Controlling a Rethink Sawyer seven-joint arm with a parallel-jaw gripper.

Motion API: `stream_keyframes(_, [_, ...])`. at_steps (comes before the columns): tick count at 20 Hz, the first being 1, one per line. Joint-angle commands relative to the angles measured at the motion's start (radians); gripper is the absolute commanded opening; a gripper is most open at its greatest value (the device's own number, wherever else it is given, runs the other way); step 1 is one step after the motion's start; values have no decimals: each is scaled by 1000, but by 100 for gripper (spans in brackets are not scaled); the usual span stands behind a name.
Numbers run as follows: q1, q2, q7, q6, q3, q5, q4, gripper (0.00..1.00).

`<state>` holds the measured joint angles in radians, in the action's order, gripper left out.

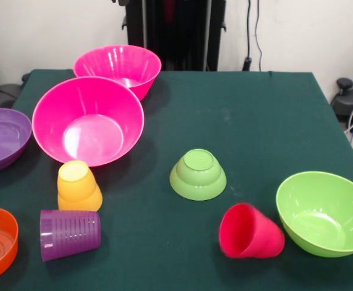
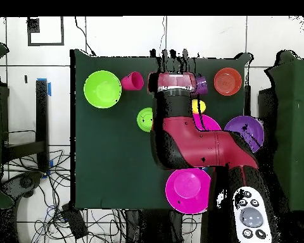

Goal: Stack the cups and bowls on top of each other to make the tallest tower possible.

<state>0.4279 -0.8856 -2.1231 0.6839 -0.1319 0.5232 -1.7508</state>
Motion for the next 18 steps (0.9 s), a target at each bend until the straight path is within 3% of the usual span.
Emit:
stream_keyframes(1, [-25,32,-112,-26,-32,59,-33,100])
stream_keyframes(13, [-15,40,-105,-100,-54,96,-10,100])
stream_keyframes(15, [10,52,-92,-226,-102,149,16,100])
stream_keyframes(16, [73,54,-49,-419,-215,215,28,100])
stream_keyframes(17, [110,65,12,-531,-276,210,31,100])
stream_keyframes(18, [148,94,128,-695,-337,154,49,100])
